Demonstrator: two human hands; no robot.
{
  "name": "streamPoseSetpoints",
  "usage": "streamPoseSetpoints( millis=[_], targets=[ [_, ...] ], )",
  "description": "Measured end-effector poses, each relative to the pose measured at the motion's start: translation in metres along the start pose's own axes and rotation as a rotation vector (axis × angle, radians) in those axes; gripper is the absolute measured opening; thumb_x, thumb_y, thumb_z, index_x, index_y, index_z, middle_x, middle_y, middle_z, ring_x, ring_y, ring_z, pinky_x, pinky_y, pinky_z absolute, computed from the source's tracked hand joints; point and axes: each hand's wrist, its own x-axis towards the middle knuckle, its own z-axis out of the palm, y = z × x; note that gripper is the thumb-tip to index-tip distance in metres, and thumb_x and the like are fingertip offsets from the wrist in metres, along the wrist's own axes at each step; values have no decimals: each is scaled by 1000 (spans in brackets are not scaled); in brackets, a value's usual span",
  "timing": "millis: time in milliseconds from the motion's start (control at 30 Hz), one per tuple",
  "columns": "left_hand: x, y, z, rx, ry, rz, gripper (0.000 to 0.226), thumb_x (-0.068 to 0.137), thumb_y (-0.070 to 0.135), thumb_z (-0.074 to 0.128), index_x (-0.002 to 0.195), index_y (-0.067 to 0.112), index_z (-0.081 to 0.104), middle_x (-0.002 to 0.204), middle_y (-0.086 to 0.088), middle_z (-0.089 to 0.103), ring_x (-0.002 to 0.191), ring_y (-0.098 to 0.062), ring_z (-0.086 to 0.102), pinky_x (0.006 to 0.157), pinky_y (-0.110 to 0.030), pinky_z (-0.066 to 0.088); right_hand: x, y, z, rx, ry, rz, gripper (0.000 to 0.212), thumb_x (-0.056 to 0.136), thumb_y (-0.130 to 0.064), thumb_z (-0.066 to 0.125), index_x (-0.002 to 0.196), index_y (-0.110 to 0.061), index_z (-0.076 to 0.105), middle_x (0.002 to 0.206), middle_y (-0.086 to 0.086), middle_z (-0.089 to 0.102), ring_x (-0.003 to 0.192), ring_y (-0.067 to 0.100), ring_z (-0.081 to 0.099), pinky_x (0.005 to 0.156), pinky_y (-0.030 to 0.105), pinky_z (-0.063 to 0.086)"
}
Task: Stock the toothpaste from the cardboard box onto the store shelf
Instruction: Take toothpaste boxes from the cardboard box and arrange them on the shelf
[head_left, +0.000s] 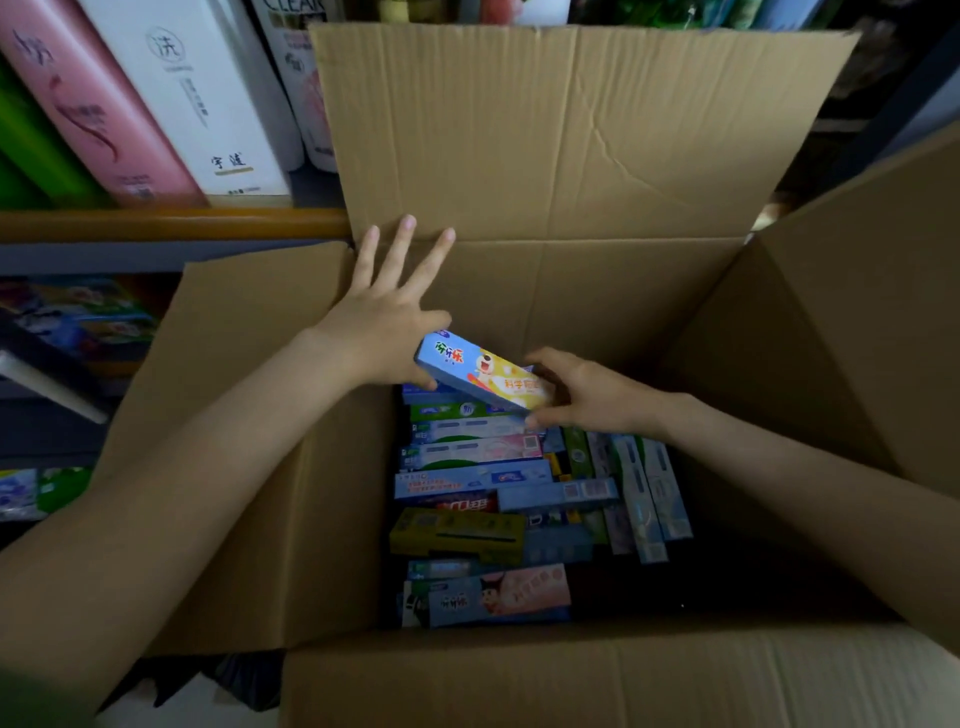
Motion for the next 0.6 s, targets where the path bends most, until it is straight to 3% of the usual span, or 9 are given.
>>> streamPoseSetpoints(
  millis=[100,200,300,367,467,600],
  targets=[
    [1,-1,2,23,11,-4,56,77,62,66,119,26,58,155,-14,-32,136,-49,-32,104,-65,-20,-1,18,14,-52,-96,134,75,80,-35,75,139,-18,32,140,2,42,124,16,44,97,28,41],
    [1,0,2,28,-1,-13,56,77,62,66,119,26,59,154,-14,-33,136,-50,-32,105,-66,-19,0,43,32,-361,-320,267,65,83,-36,72,135,-13,40,136,6,48,119,21,50,95,33,46],
    [2,0,2,33,-19,-21,56,77,62,66,120,27,58,154,-14,-34,135,-50,-33,105,-66,-18,-1,59,48,-632,-512,320,52,88,-42,64,128,-11,48,125,9,54,109,24,55,82,31,49],
    [2,0,2,32,-21,-19,56,76,61,66,120,27,59,154,-13,-34,135,-50,-32,105,-66,-18,-5,66,57,-720,-569,290,41,95,-36,54,126,-10,49,123,11,55,106,26,57,74,30,46],
    [1,0,2,22,-12,-22,55,76,60,67,119,26,59,154,-13,-34,136,-49,-32,105,-66,-18,-9,66,62,-719,-593,249,34,99,-25,47,128,-7,46,126,13,53,108,29,55,70,30,39],
    [1,2,-1,-4,-24,-39,55,76,61,67,119,28,58,154,-11,-35,136,-47,-34,105,-66,-19,-9,52,32,-533,-508,224,25,93,-30,56,114,-18,49,112,7,55,95,19,53,65,26,39]
  ],
)
